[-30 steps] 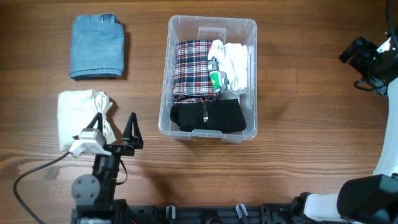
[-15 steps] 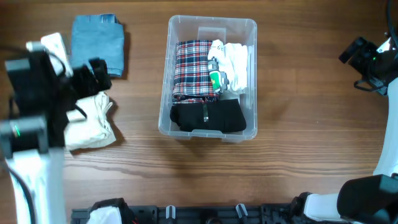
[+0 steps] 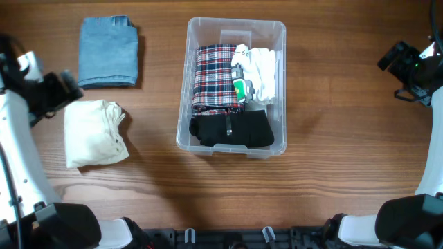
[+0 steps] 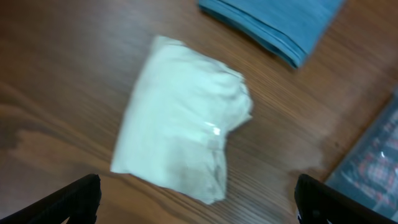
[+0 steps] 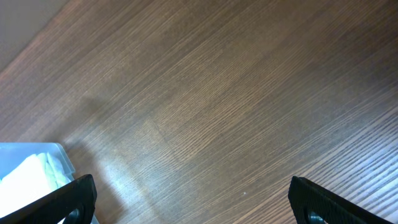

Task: Pack container
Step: 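Move the left gripper down toward the cream cloth on the table, then close the left gripper on the cream cloth's edge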

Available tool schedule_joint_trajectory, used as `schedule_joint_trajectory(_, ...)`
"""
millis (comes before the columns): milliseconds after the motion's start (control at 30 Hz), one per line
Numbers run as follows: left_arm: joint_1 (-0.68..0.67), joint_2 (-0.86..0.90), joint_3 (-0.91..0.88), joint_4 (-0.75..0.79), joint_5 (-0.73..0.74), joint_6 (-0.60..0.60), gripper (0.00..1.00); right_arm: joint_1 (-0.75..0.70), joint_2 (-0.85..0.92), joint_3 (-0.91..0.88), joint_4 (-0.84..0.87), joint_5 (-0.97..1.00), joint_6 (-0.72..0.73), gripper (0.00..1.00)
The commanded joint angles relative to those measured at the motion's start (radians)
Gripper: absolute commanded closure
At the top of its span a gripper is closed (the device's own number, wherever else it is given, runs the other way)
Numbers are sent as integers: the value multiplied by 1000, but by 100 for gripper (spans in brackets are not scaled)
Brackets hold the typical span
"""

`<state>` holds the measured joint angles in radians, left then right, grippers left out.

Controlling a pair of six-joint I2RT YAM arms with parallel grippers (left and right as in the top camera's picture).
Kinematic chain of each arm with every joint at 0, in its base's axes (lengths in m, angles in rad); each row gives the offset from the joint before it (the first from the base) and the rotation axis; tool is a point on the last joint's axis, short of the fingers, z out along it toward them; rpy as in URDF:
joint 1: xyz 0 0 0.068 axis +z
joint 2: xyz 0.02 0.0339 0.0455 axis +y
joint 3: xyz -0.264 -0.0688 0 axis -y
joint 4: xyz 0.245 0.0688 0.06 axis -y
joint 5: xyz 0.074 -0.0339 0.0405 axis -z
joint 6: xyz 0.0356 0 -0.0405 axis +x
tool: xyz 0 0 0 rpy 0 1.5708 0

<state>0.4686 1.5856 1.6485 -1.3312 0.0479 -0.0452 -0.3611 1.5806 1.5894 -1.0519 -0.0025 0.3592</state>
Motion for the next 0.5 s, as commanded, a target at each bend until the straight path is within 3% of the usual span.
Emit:
schedule_joint_trajectory(0,109,-8,-9,10,-22,15,0,1,9,12,0,3,8,0)
schedule_joint_trajectory(167,198,8,-21,29,18,17,0,1,9,12,0,3,8,0)
schedule_joint_trajectory(367,225,20,-167,201,39,95,0,0,9,12,1,3,8,0)
schedule_joint_trajectory(467,255,39,-232,256,151,216,0,1,9,12,0,3,8,0)
